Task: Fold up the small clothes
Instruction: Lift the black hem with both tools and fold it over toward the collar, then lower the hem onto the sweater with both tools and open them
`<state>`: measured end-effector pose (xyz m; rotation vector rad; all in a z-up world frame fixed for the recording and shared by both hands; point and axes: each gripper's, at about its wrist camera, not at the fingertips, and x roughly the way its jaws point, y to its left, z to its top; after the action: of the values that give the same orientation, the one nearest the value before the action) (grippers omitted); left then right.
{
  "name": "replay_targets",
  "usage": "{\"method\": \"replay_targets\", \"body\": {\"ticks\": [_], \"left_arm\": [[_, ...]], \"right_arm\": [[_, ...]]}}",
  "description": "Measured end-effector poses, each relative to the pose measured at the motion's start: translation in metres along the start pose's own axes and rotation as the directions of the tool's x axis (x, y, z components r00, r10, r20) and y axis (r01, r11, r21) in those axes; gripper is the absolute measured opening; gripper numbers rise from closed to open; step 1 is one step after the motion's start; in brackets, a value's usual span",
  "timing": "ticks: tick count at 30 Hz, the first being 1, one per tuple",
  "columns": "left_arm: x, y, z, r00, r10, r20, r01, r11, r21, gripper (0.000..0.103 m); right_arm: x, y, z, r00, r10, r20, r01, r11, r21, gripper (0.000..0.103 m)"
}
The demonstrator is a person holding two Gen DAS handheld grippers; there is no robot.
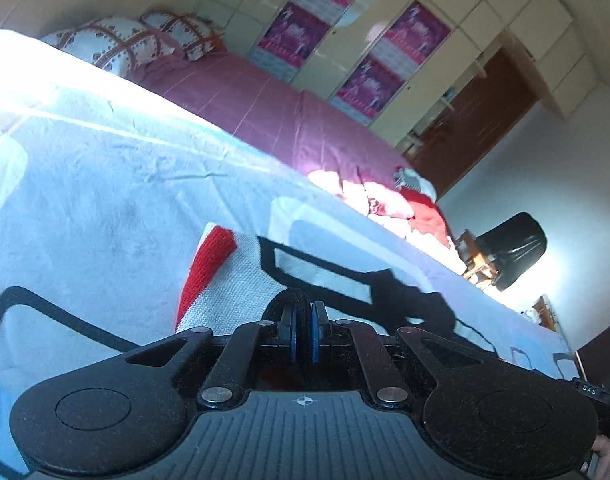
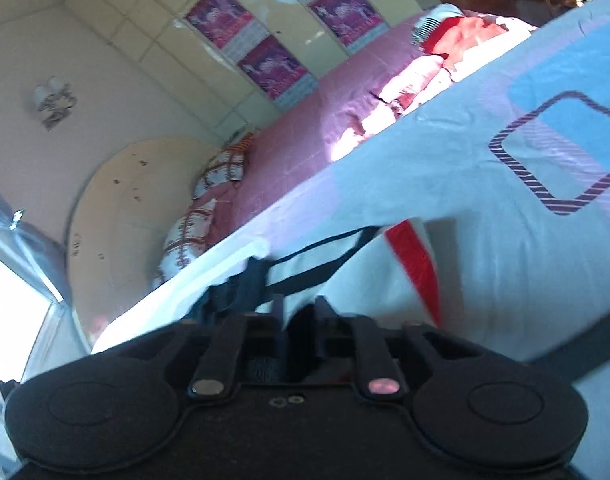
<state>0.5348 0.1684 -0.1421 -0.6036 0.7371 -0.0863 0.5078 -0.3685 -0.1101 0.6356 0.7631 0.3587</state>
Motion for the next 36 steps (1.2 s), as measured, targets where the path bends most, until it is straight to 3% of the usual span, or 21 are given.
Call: {"method": "replay_targets", "body": {"ticks": [2, 4, 5, 6, 7, 8, 11, 14, 19, 23, 25, 27, 28, 30, 33, 36], "left_arm": [[0.008, -0.004, -0.001, 1.000, 0.005, -0.003, -0.005, 1.000, 0.018, 0.005], [0.001, -0.014, -0.004, 1.000, -0.001, 0.031, -0.002, 0.995, 0.098, 0.011], [-0.005, -0.017, -0.005, 0.999, -0.011, 0.048, 0.005, 0.991, 0.131, 0.026], [-0.012, -0.020, -0.006, 0.997, -0.003, 0.080, -0.010, 0.986, 0.165, 0.058], [-0.018, -0.021, -0.004, 0.992, 0.016, 0.124, -0.041, 0.978, 0.202, 0.072], [-0.025, -0.022, -0.002, 0.987, 0.018, 0.159, -0.055, 0.972, 0.230, 0.080], [-0.028, -0.022, 0.010, 0.990, 0.000, 0.140, -0.041, 0.955, 0.294, 0.076], [-0.024, -0.028, 0.018, 0.996, 0.003, 0.087, -0.035, 0.928, 0.371, 0.059], [-0.003, -0.033, 0.025, 1.000, 0.016, -0.018, -0.007, 0.906, 0.424, 0.059], [0.023, -0.040, 0.020, 0.994, 0.070, -0.082, -0.022, 0.877, 0.479, 0.059], [0.029, -0.045, 0.013, 0.992, 0.097, -0.085, -0.039, 0.852, 0.522, 0.058], [0.031, -0.050, 0.010, 0.990, 0.120, -0.069, -0.060, 0.824, 0.564, 0.026], [0.028, -0.052, 0.010, 0.992, 0.111, -0.067, -0.055, 0.825, 0.562, 0.016], [0.020, -0.054, 0.011, 0.994, 0.097, -0.041, -0.057, 0.821, 0.568, 0.005], [-0.001, -0.055, 0.009, 0.998, 0.042, 0.049, -0.062, 0.829, 0.556, 0.005], [-0.023, -0.049, 0.015, 0.981, -0.011, 0.193, -0.087, 0.867, 0.490, 0.005]], "right_arm": [[0.006, -0.007, 0.005, 0.999, -0.018, 0.028, 0.018, 1.000, 0.002, 0.034], [-0.002, -0.008, 0.006, 0.998, 0.005, 0.059, -0.003, 1.000, -0.029, 0.043], [-0.010, -0.006, 0.006, 0.997, 0.017, 0.073, -0.012, 0.998, -0.060, 0.044], [-0.016, -0.004, 0.004, 0.997, 0.023, 0.079, -0.015, 0.995, -0.099, 0.046], [-0.021, -0.001, 0.003, 0.997, 0.022, 0.080, -0.010, 0.990, -0.139, 0.046], [-0.022, 0.002, 0.005, 0.997, 0.017, 0.069, -0.004, 0.983, -0.184, 0.047], [-0.017, 0.009, 0.006, 1.000, 0.016, 0.007, -0.013, 0.960, -0.281, 0.047], [-0.006, 0.016, 0.004, 0.999, 0.015, -0.050, -0.032, 0.937, -0.348, 0.047], [0.015, 0.025, 0.000, 0.995, -0.023, -0.102, -0.020, 0.915, -0.404, 0.045], [0.033, 0.030, 0.000, 0.993, -0.060, -0.106, 0.005, 0.890, -0.455, 0.043], [0.041, 0.036, -0.001, 0.990, -0.093, -0.101, 0.030, 0.864, -0.503, 0.031], [0.047, 0.042, -0.004, 0.987, -0.128, -0.098, 0.052, 0.830, -0.555, 0.014], [0.049, 0.045, -0.005, 0.986, -0.136, -0.098, 0.056, 0.818, -0.572, 0.007], [0.048, 0.049, -0.007, 0.987, -0.137, -0.088, 0.058, 0.799, -0.598, 0.006], [0.038, 0.054, -0.011, 0.993, -0.117, -0.004, 0.088, 0.769, -0.633, 0.006], [0.023, 0.058, -0.005, 0.992, -0.076, 0.106, 0.125, 0.777, -0.617, 0.005]]}}
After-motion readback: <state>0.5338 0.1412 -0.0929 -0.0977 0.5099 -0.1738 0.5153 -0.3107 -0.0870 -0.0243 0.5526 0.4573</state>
